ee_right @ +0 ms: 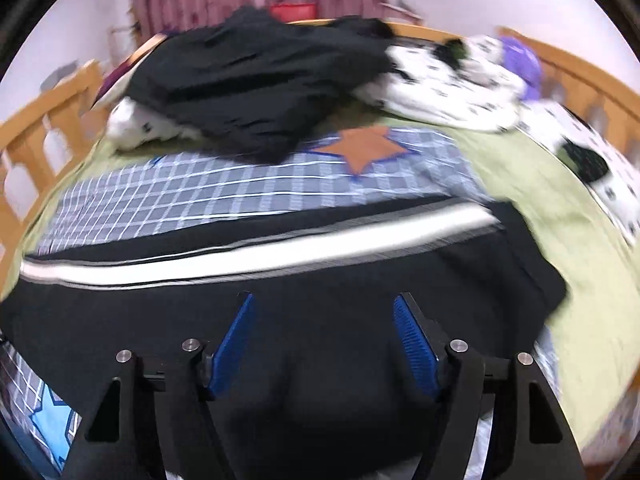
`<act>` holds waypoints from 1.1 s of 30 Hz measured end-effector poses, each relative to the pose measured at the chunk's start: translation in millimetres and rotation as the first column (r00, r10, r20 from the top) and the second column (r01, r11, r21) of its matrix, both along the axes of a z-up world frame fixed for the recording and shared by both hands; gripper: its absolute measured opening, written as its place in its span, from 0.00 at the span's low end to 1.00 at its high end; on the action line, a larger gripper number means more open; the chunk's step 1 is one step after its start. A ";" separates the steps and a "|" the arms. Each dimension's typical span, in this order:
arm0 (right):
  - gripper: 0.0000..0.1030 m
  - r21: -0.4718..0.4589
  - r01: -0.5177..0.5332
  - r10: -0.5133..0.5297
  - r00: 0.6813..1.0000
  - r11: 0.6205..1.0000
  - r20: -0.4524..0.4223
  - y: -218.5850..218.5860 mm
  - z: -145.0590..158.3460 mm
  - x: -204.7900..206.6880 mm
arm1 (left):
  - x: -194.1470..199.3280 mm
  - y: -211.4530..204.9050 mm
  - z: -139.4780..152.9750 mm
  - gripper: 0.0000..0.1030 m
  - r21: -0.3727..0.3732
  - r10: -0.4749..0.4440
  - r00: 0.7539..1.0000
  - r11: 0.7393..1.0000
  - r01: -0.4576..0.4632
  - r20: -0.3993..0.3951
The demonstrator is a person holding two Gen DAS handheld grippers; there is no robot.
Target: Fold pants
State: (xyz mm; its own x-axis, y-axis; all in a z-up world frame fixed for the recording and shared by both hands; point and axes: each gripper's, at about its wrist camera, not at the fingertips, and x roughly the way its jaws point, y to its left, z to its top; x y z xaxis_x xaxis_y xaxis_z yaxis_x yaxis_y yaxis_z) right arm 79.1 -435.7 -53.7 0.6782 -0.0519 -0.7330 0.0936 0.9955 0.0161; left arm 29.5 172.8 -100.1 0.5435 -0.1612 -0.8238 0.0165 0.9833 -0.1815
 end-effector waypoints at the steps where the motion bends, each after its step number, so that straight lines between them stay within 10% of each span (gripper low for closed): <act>1: 0.68 -0.007 -0.021 0.021 1.000 1.000 -0.006 10.4 -2.0 7.8 | -2.3 -6.2 7.0 0.60 0.010 -0.023 0.999 1.000 0.022 0.025; 10: 0.68 -0.054 -0.220 0.220 0.976 0.974 -0.010 97.0 -21.3 73.1 | 61.2 7.0 41.6 0.61 0.027 0.097 0.985 0.994 -0.102 0.140; 19: 0.68 -0.115 -0.380 0.378 0.925 0.918 -0.036 131.2 -46.5 128.7 | 174.1 50.3 7.5 0.58 0.133 0.161 0.983 0.976 -0.171 0.084; 25: 0.65 -0.128 -0.487 0.468 0.870 0.864 -0.152 148.1 -75.2 160.7 | 192.0 64.1 -10.6 0.57 0.022 0.159 0.987 0.987 -0.159 0.015; 28: 0.48 -0.128 -0.545 0.518 0.833 0.829 -0.195 154.6 -84.8 161.2 | 186.3 60.1 -13.2 0.34 0.075 0.170 0.984 0.982 -0.173 0.043; 29: 0.13 -0.090 -0.586 0.560 0.802 0.806 -0.208 157.1 -84.3 158.8 | 185.5 60.1 -13.9 0.29 0.096 0.176 0.983 0.979 -0.180 0.052; 33: 0.03 -0.181 -0.625 0.593 0.779 0.759 -0.203 170.3 -77.1 141.3 | 171.0 62.0 0.9 0.19 0.085 0.156 0.980 0.982 -0.167 0.126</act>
State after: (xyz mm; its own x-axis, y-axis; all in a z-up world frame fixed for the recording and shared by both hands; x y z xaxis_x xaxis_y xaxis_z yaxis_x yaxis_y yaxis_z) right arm 220.3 -265.4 -130.8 0.5264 0.1659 -0.8339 -0.5484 0.8158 -0.1838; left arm 200.5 234.8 -99.2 0.6506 0.0128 -0.7593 -0.1283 0.9873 -0.0933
